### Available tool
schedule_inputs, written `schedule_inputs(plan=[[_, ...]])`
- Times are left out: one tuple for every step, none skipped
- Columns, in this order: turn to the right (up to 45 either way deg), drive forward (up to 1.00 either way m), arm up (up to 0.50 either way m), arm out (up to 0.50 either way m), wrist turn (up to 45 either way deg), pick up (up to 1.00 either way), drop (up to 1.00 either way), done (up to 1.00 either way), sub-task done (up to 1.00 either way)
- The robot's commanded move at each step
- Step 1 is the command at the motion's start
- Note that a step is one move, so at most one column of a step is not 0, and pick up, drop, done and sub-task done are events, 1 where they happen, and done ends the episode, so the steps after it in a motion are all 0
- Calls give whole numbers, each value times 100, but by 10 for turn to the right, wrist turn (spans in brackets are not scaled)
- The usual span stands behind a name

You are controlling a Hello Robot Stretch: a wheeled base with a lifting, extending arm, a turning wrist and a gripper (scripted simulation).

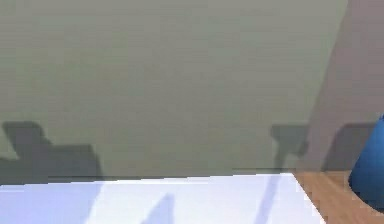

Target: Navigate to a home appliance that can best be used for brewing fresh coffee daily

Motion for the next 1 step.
schedule_inputs(plan=[[-450,0,0,0,0,0,0,0,0]])
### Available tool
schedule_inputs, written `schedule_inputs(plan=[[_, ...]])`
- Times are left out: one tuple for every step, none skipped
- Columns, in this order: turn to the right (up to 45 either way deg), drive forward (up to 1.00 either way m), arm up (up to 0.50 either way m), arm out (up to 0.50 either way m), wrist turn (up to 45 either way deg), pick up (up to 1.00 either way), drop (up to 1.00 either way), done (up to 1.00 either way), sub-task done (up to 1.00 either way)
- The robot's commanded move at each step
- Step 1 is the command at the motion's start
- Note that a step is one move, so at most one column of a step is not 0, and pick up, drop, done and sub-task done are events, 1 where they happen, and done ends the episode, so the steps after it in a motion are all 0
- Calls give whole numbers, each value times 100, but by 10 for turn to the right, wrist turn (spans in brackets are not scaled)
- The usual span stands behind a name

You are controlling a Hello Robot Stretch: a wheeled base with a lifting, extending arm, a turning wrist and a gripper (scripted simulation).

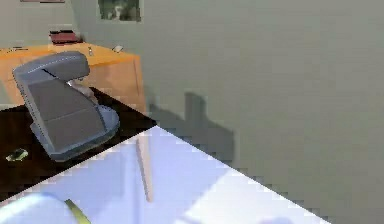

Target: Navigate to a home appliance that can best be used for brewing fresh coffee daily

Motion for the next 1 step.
schedule_inputs(plan=[[-330,0,0,0,0,0,0,0,0]])
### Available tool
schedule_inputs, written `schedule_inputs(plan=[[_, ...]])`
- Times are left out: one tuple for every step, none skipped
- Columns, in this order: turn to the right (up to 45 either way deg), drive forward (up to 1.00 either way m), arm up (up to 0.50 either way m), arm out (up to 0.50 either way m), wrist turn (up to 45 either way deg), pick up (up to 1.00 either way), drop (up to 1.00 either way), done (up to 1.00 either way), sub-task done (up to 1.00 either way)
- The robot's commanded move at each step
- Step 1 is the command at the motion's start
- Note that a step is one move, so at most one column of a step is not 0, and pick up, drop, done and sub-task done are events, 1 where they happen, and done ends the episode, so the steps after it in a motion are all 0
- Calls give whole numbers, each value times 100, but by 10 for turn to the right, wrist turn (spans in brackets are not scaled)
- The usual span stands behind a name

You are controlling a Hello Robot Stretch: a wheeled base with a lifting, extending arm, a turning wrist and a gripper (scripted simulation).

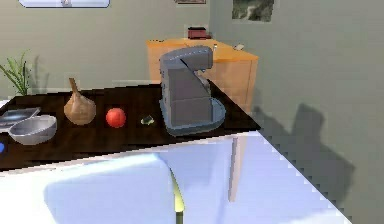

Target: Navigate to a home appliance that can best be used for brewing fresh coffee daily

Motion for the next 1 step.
schedule_inputs(plan=[[0,0,0,0,0,0,0,100,0]])
